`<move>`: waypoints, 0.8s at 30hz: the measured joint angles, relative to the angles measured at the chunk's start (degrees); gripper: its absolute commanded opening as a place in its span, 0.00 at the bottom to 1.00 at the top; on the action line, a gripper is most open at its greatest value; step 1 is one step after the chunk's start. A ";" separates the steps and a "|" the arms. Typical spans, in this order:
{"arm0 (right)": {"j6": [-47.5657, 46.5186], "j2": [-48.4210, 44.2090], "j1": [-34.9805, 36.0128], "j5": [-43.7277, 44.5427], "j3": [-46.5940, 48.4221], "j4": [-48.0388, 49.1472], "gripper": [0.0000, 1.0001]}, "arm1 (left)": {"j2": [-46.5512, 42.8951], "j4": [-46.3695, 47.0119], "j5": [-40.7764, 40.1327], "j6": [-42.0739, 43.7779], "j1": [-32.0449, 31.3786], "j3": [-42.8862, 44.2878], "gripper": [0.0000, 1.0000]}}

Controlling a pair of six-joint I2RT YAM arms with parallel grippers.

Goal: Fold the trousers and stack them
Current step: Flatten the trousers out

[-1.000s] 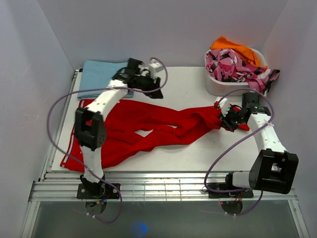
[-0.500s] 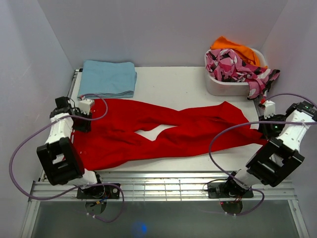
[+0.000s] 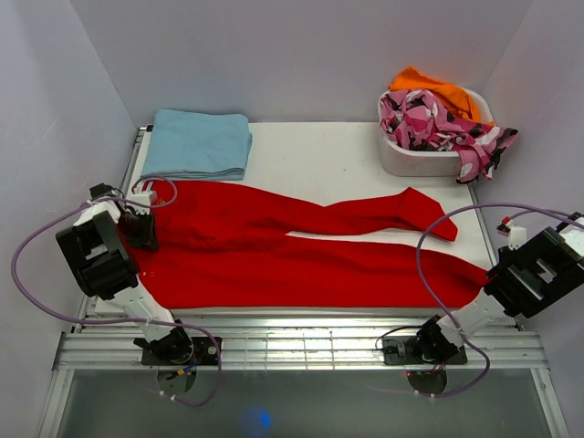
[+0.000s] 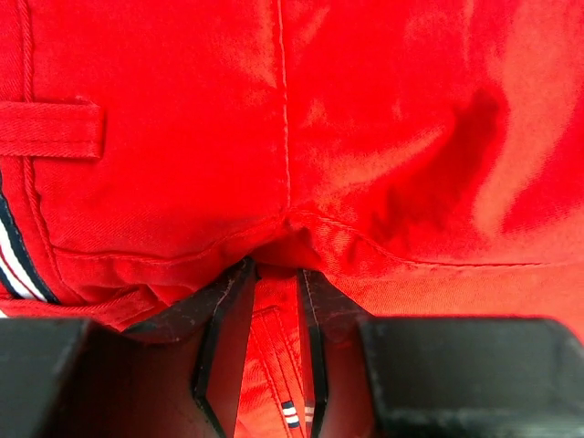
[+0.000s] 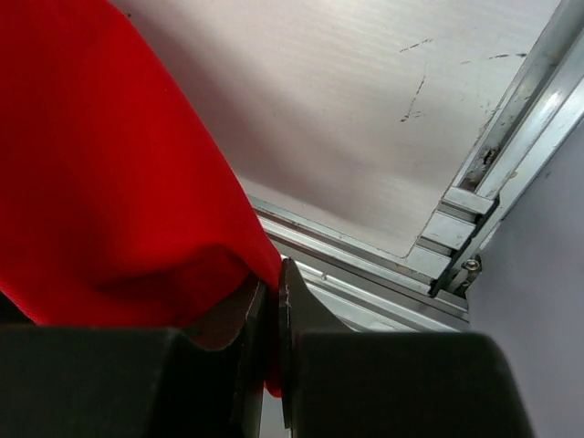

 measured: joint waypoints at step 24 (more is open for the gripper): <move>5.97 -5.84 8.66 -8.66 -1.16 10.45 0.74 | -2.62 4.31 -1.84 6.69 3.21 -2.73 0.39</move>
